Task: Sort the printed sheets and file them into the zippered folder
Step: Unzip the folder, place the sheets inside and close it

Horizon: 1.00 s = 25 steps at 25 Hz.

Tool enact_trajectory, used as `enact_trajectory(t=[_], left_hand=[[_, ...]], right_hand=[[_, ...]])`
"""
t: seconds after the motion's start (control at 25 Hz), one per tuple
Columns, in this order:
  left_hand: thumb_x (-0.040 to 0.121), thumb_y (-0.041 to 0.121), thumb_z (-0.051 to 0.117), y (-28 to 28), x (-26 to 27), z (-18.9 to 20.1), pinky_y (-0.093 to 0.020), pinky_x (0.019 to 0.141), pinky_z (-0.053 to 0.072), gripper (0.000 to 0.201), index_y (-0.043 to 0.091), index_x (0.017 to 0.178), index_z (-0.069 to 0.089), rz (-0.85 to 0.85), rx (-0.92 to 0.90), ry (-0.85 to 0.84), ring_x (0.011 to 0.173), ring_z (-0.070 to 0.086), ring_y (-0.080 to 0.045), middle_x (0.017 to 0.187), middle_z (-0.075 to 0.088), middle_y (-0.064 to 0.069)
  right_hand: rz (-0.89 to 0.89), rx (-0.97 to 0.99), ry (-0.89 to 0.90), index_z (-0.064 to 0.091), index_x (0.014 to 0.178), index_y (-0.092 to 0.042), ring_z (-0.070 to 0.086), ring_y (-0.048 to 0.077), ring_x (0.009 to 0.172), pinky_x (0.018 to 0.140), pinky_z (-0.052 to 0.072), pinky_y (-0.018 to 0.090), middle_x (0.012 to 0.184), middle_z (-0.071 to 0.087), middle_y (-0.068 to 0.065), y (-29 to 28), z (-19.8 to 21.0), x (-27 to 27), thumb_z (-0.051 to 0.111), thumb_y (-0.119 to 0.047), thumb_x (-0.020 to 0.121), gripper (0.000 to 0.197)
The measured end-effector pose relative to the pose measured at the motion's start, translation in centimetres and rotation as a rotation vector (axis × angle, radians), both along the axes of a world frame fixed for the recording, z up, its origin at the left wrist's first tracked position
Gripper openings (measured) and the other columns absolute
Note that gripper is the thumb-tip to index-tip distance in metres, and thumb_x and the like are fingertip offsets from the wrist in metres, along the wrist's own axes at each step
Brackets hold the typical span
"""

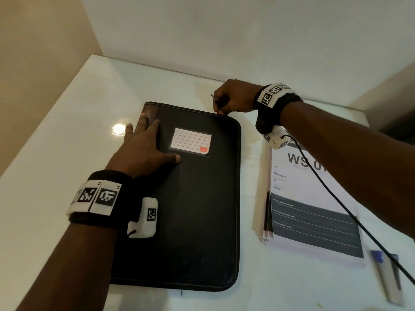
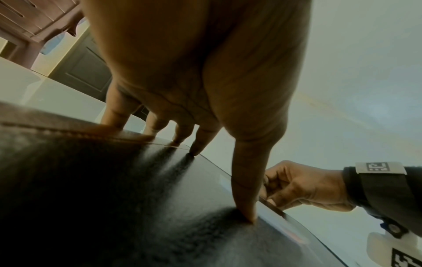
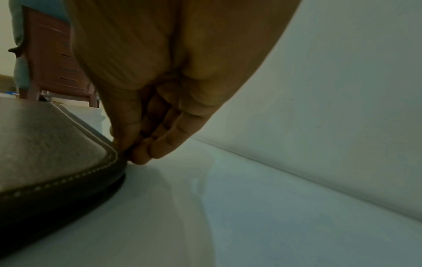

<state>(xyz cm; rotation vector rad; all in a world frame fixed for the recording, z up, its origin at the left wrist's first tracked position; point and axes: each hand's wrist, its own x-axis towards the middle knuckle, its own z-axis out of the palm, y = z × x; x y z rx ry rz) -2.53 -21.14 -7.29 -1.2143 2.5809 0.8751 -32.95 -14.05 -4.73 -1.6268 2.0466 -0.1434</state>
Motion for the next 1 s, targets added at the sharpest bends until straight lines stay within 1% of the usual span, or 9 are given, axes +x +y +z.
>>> enact_trajectory(t=[0.2, 0.32, 0.36, 0.44, 0.48, 0.6, 0.68, 0.8, 1.0], left_hand=[[0.079, 0.054, 0.083, 0.0, -0.1, 0.0, -0.058, 0.126, 0.012, 0.118, 0.025, 0.166, 0.008, 0.004, -0.007, -0.006, 0.159, -0.008, -0.037, 0.174, -0.011, 0.0], [0.079, 0.055, 0.082, 0.1, -0.2, 0.0, -0.058, 0.125, 0.012, 0.119, 0.024, 0.166, 0.009, -0.002, -0.015, -0.018, 0.159, -0.007, -0.037, 0.174, -0.01, -0.001], [0.079, 0.055, 0.082, 0.1, -0.2, 0.0, -0.058, 0.125, 0.012, 0.119, 0.024, 0.166, 0.009, -0.002, -0.018, -0.017, 0.159, -0.007, -0.037, 0.174, -0.01, -0.001], [0.079, 0.055, 0.083, 0.0, -0.2, 0.0, -0.058, 0.125, 0.013, 0.118, 0.024, 0.166, 0.01, -0.002, -0.02, -0.013, 0.159, -0.006, -0.037, 0.174, -0.009, -0.001], [0.079, 0.055, 0.082, 0.0, -0.2, 0.0, -0.058, 0.125, 0.013, 0.118, 0.024, 0.166, 0.01, -0.003, -0.022, -0.012, 0.159, -0.006, -0.037, 0.174, -0.009, -0.001], [0.079, 0.054, 0.082, 0.0, -0.2, 0.0, -0.059, 0.125, 0.014, 0.117, 0.023, 0.166, 0.011, -0.006, -0.026, -0.011, 0.159, -0.005, -0.037, 0.174, -0.008, -0.001], [0.079, 0.054, 0.082, 0.1, -0.2, 0.0, -0.059, 0.125, 0.014, 0.117, 0.024, 0.166, 0.011, -0.005, -0.021, -0.012, 0.159, -0.005, -0.037, 0.174, -0.008, -0.001], [0.079, 0.054, 0.082, 0.1, -0.1, 0.1, -0.059, 0.125, 0.013, 0.117, 0.024, 0.166, 0.01, -0.006, -0.019, -0.009, 0.159, -0.007, -0.037, 0.174, -0.008, 0.0], [0.08, 0.053, 0.082, 0.3, -0.3, 0.3, -0.06, 0.125, 0.014, 0.115, 0.024, 0.166, 0.011, -0.017, -0.023, -0.017, 0.159, -0.006, -0.038, 0.174, -0.008, 0.0]], right_hand=[[0.021, 0.035, 0.073, 0.072, 0.11, -0.015, 0.063, 0.013, 0.088, 0.083, 0.048, 0.026, 0.098, 0.07, -0.001, 1.7, -0.4, 0.0, 0.061, -0.012, 0.096, 0.018], [-0.045, 0.012, 0.017, 0.071, 0.111, -0.014, 0.064, 0.011, 0.08, 0.075, 0.051, 0.021, 0.089, 0.065, -0.008, 2.4, -0.7, -0.1, 0.06, -0.014, 0.099, 0.016], [-0.074, -0.002, -0.011, 0.071, 0.11, -0.013, 0.067, 0.014, 0.08, 0.074, 0.054, 0.022, 0.087, 0.066, -0.007, 2.4, -0.8, -0.2, 0.061, -0.014, 0.098, 0.015], [-0.113, -0.032, -0.059, 0.072, 0.112, -0.008, 0.071, 0.02, 0.082, 0.078, 0.06, 0.027, 0.088, 0.071, 0.0, 2.2, -0.9, -0.3, 0.064, -0.013, 0.097, 0.017], [-0.111, -0.04, -0.071, 0.072, 0.112, -0.006, 0.071, 0.02, 0.081, 0.079, 0.061, 0.028, 0.09, 0.072, 0.004, 2.1, -1.0, -0.3, 0.064, -0.012, 0.097, 0.017], [-0.034, -0.007, -0.041, 0.071, 0.112, -0.006, 0.065, 0.01, 0.077, 0.077, 0.057, 0.024, 0.09, 0.068, 0.0, 2.0, -0.7, -0.1, 0.06, -0.01, 0.099, 0.017], [0.034, 0.025, 0.021, 0.069, 0.111, -0.009, 0.062, 0.014, 0.083, 0.083, 0.052, 0.029, 0.096, 0.067, 0.002, 2.0, -0.4, 0.1, 0.056, -0.012, 0.1, 0.017], [0.087, 0.052, 0.083, 0.067, 0.111, -0.01, 0.059, 0.016, 0.087, 0.082, 0.045, 0.029, 0.099, 0.067, 0.004, 2.3, 0.0, 0.2, 0.054, -0.013, 0.101, 0.017], [0.031, 0.052, 0.096, 0.067, 0.109, -0.011, 0.061, 0.016, 0.087, 0.085, 0.048, 0.031, 0.098, 0.069, 0.004, 3.8, 0.1, -0.3, 0.055, -0.015, 0.099, 0.016]])
